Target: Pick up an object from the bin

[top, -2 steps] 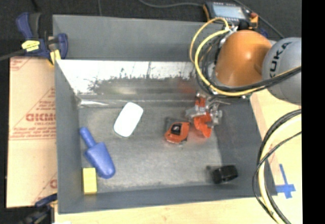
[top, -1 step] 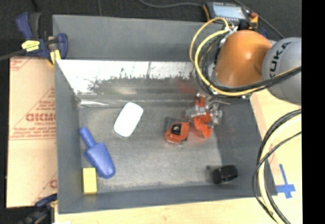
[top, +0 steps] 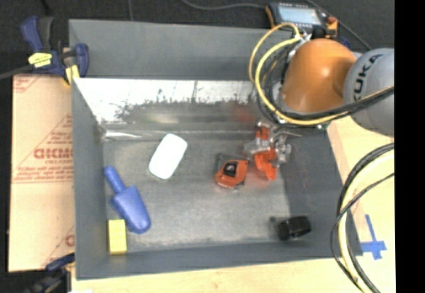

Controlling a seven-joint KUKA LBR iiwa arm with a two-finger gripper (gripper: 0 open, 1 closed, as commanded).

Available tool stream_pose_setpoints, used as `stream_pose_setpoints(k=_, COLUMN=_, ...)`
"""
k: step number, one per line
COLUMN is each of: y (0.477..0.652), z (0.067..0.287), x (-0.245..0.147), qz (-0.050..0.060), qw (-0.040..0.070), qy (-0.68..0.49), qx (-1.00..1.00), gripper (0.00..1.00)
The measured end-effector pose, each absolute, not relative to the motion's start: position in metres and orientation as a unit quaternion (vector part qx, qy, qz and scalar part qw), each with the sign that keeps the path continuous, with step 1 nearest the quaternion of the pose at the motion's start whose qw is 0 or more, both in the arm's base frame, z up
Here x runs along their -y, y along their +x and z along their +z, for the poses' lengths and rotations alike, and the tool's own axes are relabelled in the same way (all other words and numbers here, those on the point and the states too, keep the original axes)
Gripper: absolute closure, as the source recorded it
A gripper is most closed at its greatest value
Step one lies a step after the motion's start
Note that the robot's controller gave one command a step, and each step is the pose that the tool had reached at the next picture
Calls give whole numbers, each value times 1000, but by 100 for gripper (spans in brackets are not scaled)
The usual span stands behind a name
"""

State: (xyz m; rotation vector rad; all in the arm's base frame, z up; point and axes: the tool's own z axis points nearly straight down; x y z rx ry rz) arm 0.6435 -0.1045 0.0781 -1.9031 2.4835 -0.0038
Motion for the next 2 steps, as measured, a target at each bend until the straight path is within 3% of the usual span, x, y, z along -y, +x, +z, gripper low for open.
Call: stream_pose_setpoints(k=2, y=643, z=119, x=105, qz=0, qw=1, qy=-607, qx=-794, gripper=100)
